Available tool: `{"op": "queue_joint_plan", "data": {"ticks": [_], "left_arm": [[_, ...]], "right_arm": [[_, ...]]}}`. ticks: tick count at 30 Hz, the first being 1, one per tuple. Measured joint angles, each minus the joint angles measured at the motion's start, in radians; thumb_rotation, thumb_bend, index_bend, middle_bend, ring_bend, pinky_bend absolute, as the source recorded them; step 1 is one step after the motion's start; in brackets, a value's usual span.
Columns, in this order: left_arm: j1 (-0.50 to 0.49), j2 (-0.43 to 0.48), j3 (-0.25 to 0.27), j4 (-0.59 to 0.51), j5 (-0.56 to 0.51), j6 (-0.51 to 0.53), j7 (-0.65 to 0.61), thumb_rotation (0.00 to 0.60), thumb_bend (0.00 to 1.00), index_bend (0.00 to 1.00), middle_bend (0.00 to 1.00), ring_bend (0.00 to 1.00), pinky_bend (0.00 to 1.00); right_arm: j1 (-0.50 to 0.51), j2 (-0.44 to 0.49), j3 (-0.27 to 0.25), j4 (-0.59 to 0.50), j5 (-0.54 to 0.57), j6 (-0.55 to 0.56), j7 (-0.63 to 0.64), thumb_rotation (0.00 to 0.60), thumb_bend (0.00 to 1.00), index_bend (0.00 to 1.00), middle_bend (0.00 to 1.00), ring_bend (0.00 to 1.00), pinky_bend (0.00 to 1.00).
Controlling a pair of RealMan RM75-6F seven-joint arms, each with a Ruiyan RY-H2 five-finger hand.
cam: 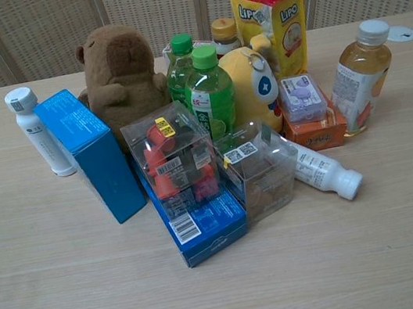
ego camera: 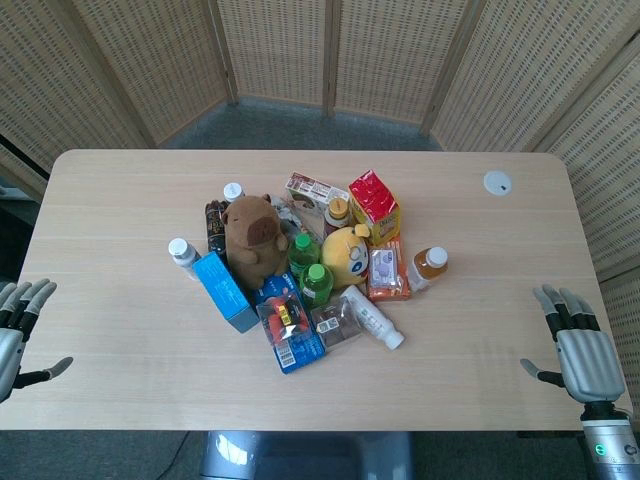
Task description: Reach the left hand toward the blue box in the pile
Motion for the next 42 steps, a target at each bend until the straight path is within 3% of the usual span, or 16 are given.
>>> {"op": "queue_joint_plan", "data": {"ticks": [10, 19, 27, 32, 42], "left_arm": [[-0.009, -0.003, 0.002, 0.008, 0.020, -0.017, 0.010, 0.600, 0.00, 0.00, 0.00, 0.00, 0.00], [-0.180, 0.000, -0.043, 0.003, 0.092, -0.168, 0.050, 0.600, 0.00, 0.00, 0.00, 0.00, 0.00], [-0.356, -0.043, -0.098, -0.037, 0.097, -0.392, 0.237, 0.600, 0.00, 0.00, 0.00, 0.00, 0.00], [-0.435, -0.125, -0.125, -0.031, 0.040, -0.504, 0.377, 0.600, 0.00, 0.00, 0.00, 0.00, 0.00], [-0.530, -0.274, -0.152, 0.010, -0.082, -0.602, 0.581, 0.600, 0.00, 0.00, 0.00, 0.00, 0.00]], "right_arm": [[0.000, -0.003, -0.002, -0.001, -0.002, -0.001, -0.007, 0.600, 0.00, 0.00, 0.00, 0.00, 0.00], [0.001, -0.006, -0.001, -0.002, 0.000, 0.000, -0.011, 0.600, 0.00, 0.00, 0.00, 0.00, 0.00], [0.000, 0.000, 0.003, -0.002, 0.005, 0.001, 0.001, 0.600, 0.00, 0.00, 0.00, 0.00, 0.00], [-0.001, 0.009, 0.005, -0.004, 0.009, 0.001, 0.016, 0.600, 0.00, 0.00, 0.00, 0.00, 0.00], [-0.001, 0.018, 0.010, -0.006, 0.014, 0.000, 0.034, 0.600, 0.00, 0.00, 0.00, 0.00, 0.00]]}}
